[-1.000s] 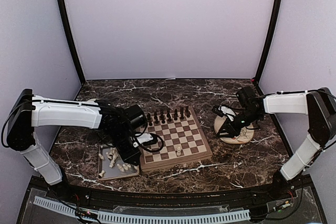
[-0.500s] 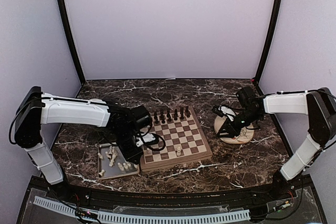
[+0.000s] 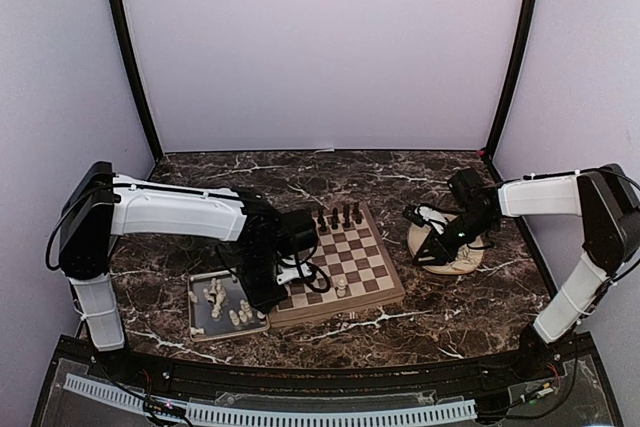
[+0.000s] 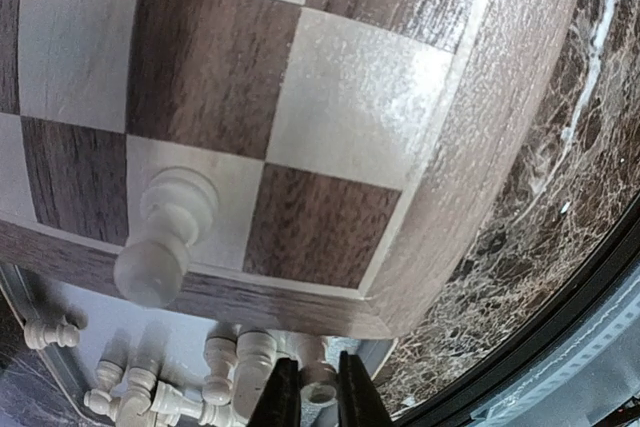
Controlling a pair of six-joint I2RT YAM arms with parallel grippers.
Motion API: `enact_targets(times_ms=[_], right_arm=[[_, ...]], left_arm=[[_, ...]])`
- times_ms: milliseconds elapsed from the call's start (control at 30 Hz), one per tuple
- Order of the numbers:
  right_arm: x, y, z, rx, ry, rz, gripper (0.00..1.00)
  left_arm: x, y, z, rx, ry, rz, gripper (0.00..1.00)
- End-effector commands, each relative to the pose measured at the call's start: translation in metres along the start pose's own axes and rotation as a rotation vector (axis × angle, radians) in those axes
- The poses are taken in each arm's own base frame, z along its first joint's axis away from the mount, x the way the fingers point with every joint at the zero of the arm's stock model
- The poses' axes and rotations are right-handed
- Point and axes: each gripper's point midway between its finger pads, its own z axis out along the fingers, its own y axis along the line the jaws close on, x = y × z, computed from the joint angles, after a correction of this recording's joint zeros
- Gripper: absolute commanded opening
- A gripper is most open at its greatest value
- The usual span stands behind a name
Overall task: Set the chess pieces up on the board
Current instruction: Pick up the rook from the storage box, then place the rook at a1.
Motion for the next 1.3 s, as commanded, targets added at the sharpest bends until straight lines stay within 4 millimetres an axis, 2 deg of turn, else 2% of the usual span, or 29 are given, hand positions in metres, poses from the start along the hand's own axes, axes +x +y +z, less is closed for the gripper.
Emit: enact_targets(times_ms=[0,267,400,500,700,1267], right_arm=[[-0.003,-0.002,-0.001,-0.001,-0.001,-0.010,0.35],[-0.004,-0.001,-0.002,-0.003,-0.003,-0.011,0.35],[-0.004,-0.001,-0.002,-0.005,-0.002,-0.010,0.35],[-0.004,-0.001,-0.002,-0.005,-0.003,-0.011,0.35],[-0.003,-0.001,-0.003,0.002,-0.003,-0.012,0.35],[-0.002,-0.002,-0.002,-0.001,0.002,-0.009,0.35]], left_arm=[[0.008,0.002,-0.013,-0.061,0.047,0.032,0.00],[0.010,-0.001,-0.034,-0.072,0.002,0.019,0.00],[-0.011,-0.009,-0.054,-0.032,-0.158,0.032,0.00],[-0.030,-0.013,-0.062,-0.011,-0.272,0.040,0.00],[-0.039,-0.012,-0.043,-0.011,-0.254,0.044,0.00],[-0.042,-0.009,-0.024,-0.025,-0.205,0.053,0.00]])
